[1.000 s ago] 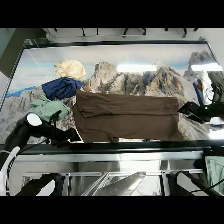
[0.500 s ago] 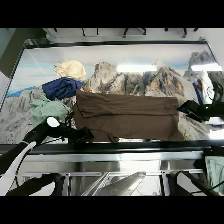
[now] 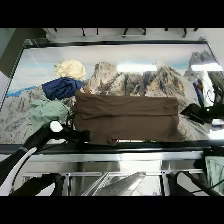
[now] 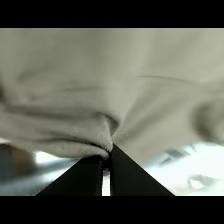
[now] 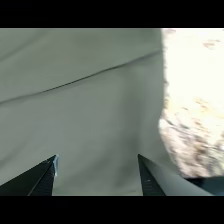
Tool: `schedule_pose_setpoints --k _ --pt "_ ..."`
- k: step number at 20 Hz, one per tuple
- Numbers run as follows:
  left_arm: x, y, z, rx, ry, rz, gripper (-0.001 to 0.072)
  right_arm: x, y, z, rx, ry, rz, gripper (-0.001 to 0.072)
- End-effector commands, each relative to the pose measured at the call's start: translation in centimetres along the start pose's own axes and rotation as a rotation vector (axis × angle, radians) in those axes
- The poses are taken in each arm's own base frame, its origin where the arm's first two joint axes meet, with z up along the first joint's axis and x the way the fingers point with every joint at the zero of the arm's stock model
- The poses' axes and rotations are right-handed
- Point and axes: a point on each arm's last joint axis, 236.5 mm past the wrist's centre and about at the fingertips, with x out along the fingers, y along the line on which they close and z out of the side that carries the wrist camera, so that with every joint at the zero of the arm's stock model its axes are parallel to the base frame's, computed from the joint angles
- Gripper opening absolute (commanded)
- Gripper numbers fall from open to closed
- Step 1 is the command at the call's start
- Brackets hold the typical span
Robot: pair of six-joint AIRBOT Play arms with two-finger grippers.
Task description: Fold the shirts.
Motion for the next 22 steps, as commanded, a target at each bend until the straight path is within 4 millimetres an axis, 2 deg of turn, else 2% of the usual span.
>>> schedule_pose_setpoints --k 1,3,5,8,11,15,19,22 --pt "-4.9 -0.5 -2.9 0.014 -0.004 -0.007 0.0019 1.6 -3.8 -1.0 0.056 0.088 -0.047 0.0581" --pt "-7.8 -1.1 -3.2 0.000 -0.084 -0.035 0.0019 2.4 -5.0 -1.9 0.066 0.135 -0.037 0.0582" --pt "-9.5 -1.7 -3.2 -0.018 -0.151 -0.056 0.0019 3.2 -5.5 -3.8 0.061 0.178 -0.025 0.0582" --pt "-9.8 -2.1 -3.4 -0.033 -0.155 -0.069 0.0019 4.9 -5.4 -8.3 0.075 0.268 -0.003 0.0582" --pt "-8.6 -1.5 -3.8 -0.056 -0.087 -0.053 0.0020 5.6 -5.6 -11.9 0.082 0.361 0.010 0.0582" --pt "-7.4 -0.8 -3.9 -0.065 -0.030 -0.036 0.0019 5.6 -6.1 -12.7 0.126 0.374 0.021 0.0582" --pt "-7.2 -0.7 -3.7 -0.062 -0.027 -0.034 0.0020 6.3 -4.3 -13.5 0.161 0.383 0.096 0.0582" --pt "-7.3 -0.8 -3.2 -0.060 -0.049 -0.037 0.0019 6.8 -4.2 -14.3 0.177 0.394 0.106 0.0582"
